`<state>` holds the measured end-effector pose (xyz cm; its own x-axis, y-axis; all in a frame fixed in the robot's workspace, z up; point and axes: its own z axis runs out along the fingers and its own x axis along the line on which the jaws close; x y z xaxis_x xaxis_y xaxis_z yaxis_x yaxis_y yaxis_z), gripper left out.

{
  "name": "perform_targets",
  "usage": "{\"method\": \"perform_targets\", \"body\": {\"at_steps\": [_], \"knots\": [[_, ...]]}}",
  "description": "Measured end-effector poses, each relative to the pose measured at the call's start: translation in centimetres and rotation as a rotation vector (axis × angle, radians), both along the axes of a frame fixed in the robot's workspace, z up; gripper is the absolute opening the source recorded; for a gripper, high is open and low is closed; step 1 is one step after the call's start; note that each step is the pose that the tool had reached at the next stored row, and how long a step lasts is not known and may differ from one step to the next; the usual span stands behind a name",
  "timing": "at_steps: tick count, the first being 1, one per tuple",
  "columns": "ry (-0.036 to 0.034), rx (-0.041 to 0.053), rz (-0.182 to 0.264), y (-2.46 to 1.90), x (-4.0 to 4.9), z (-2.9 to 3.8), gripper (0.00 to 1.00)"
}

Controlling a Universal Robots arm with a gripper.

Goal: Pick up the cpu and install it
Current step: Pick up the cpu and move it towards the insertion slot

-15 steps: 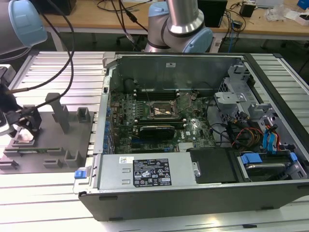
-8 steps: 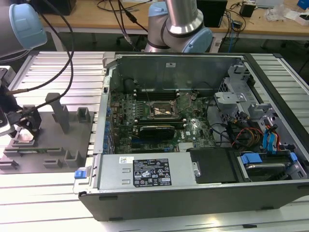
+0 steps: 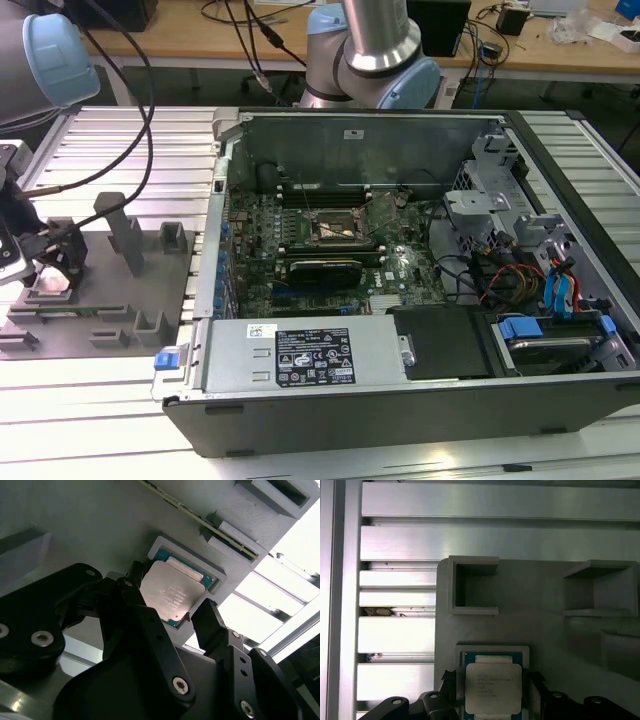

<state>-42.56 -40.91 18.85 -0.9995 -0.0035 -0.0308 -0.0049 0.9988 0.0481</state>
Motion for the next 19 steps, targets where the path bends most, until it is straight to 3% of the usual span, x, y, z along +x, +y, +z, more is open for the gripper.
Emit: {"method": "perform_targets", "body": {"at_steps": [19], "knots": [[-0.0002, 0.0001, -0.021, 0.00, 0.00, -0.07, 0.66]]}}
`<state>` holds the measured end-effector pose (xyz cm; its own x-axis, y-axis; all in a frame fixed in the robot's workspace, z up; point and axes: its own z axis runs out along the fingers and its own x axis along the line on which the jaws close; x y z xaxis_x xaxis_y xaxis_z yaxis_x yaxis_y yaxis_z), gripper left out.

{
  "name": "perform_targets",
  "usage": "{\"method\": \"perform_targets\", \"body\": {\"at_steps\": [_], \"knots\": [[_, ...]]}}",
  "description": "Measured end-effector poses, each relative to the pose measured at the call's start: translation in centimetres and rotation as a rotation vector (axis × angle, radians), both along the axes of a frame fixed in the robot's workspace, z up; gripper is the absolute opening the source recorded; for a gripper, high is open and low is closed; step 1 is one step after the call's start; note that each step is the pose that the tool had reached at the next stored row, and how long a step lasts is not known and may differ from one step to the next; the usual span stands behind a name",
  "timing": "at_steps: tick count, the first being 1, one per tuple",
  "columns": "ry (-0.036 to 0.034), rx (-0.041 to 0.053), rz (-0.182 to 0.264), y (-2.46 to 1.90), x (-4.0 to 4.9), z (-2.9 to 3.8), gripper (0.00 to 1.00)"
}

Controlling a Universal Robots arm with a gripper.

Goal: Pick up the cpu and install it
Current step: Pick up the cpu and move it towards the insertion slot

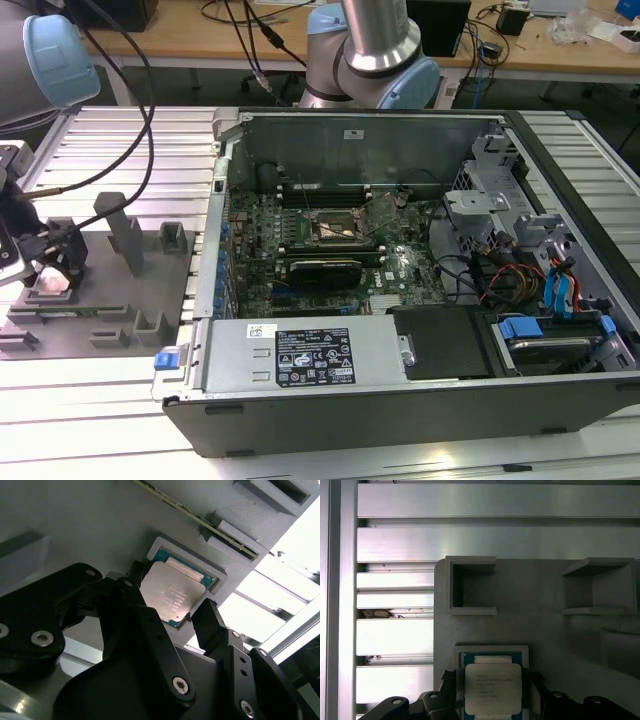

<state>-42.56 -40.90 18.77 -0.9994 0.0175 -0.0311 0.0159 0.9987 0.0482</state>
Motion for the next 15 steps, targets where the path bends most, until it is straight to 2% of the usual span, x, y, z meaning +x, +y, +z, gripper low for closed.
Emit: {"method": "perform_targets", "body": {"at_steps": [15], "knots": [[0.0023, -0.0001, 0.000, 0.00, 0.00, -0.06, 0.66]]}}
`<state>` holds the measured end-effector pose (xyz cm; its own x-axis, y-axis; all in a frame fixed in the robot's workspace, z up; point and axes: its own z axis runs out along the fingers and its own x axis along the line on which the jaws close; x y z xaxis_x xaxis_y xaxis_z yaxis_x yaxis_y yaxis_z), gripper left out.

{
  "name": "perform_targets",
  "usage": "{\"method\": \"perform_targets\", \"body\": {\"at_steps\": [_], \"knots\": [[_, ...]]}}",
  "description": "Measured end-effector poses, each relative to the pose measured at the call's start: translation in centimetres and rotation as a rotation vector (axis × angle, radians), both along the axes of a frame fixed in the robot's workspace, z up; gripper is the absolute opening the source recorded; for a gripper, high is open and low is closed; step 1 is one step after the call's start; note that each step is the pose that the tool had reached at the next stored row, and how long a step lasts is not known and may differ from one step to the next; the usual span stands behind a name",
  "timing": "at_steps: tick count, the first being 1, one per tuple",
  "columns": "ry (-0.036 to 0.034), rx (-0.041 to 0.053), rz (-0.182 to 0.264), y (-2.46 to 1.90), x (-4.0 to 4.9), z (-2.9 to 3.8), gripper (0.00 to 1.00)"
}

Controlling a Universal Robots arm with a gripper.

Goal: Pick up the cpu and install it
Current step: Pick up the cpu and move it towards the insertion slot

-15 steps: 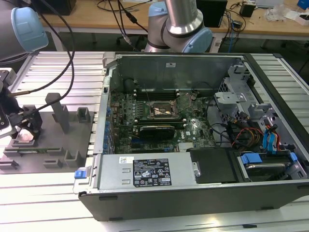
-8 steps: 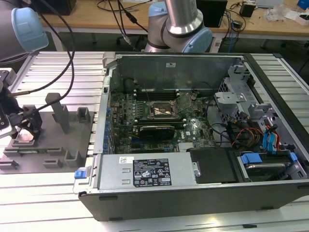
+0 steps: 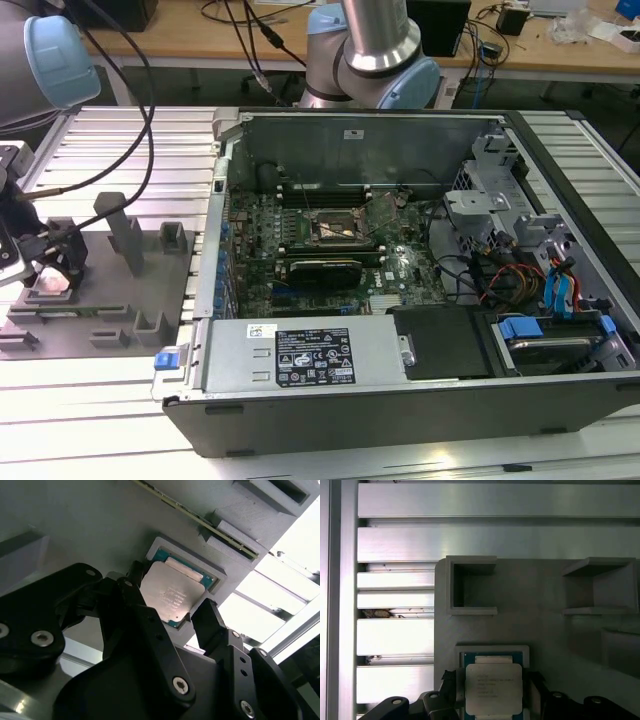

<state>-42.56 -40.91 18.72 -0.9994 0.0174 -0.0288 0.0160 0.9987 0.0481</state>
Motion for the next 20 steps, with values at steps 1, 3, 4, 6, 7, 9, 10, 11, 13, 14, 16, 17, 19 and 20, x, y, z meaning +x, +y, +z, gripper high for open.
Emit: {"method": "perform_targets", "body": {"at_steps": [1, 3, 4, 6, 7, 9, 10, 11, 13, 14, 16, 17, 19, 20], "knots": [[-0.0001, 0.0001, 0.000, 0.00, 0.00, -0.01, 0.66], [0.0001, 0.0001, 0.000, 0.00, 0.00, 0.00, 0.58], [0.0000, 0.0000, 0.000, 0.00, 0.00, 0.00, 0.55], [0.0000, 0.0000, 0.000, 0.00, 0.00, -0.01, 0.55], [0.0000, 0.0000, 0.000, 0.00, 0.00, -0.01, 0.55], [0.0000, 0.0000, 0.000, 0.00, 0.00, -0.01, 0.55], [-0.0003, 0.0002, 0.000, 0.00, 0.01, 0.02, 0.55], [-0.0005, 0.0003, 0.000, 0.01, 0.01, 0.21, 0.55], [-0.0001, 0.0001, 0.000, 0.00, 0.00, 0.80, 0.55], [-0.0001, 0.0000, 0.000, 0.00, 0.00, 0.97, 0.55], [-0.0001, 0.0001, 0.000, 0.00, 0.00, 1.44, 0.55], [-0.0001, 0.0000, 0.000, 0.00, 0.00, 1.68, 0.55], [-0.0001, 0.0001, 0.000, 0.00, 0.00, 2.39, 0.55], [-0.0002, 0.0001, 0.000, 0.00, 0.01, 2.62, 0.55]]}}
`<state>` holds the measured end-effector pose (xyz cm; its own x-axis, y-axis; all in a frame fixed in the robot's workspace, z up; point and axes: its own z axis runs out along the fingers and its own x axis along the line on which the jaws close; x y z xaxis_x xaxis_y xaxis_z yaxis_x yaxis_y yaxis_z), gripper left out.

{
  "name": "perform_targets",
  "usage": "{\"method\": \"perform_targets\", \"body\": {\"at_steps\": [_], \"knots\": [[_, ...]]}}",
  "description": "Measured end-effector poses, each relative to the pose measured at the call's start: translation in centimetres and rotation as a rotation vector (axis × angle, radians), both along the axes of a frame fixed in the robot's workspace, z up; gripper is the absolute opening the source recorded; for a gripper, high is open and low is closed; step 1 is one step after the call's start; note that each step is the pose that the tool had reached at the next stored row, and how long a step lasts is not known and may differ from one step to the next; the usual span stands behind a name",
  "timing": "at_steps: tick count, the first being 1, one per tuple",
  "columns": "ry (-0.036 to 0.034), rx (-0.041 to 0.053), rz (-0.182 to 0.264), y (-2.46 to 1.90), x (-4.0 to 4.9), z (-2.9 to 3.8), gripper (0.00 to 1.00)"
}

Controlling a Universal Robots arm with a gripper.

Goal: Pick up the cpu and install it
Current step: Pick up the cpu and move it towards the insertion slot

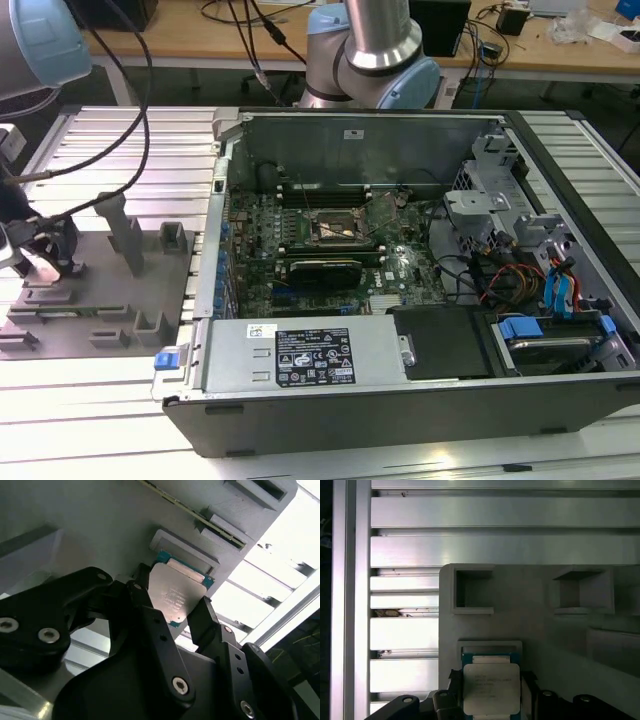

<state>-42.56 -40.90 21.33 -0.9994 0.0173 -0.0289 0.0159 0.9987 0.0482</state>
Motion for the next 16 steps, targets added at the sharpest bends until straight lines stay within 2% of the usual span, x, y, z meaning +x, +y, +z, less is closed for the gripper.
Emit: {"method": "perform_targets", "body": {"at_steps": [7, 10, 16], "knots": [[0.0001, -0.0001, 0.000, 0.01, 0.00, 1.48, 0.55], [0.0001, -0.0001, 0.000, 0.03, 0.00, 2.38, 0.55], [0.0000, 0.0000, 0.000, 0.09, 0.00, 3.73, 0.55]]}}
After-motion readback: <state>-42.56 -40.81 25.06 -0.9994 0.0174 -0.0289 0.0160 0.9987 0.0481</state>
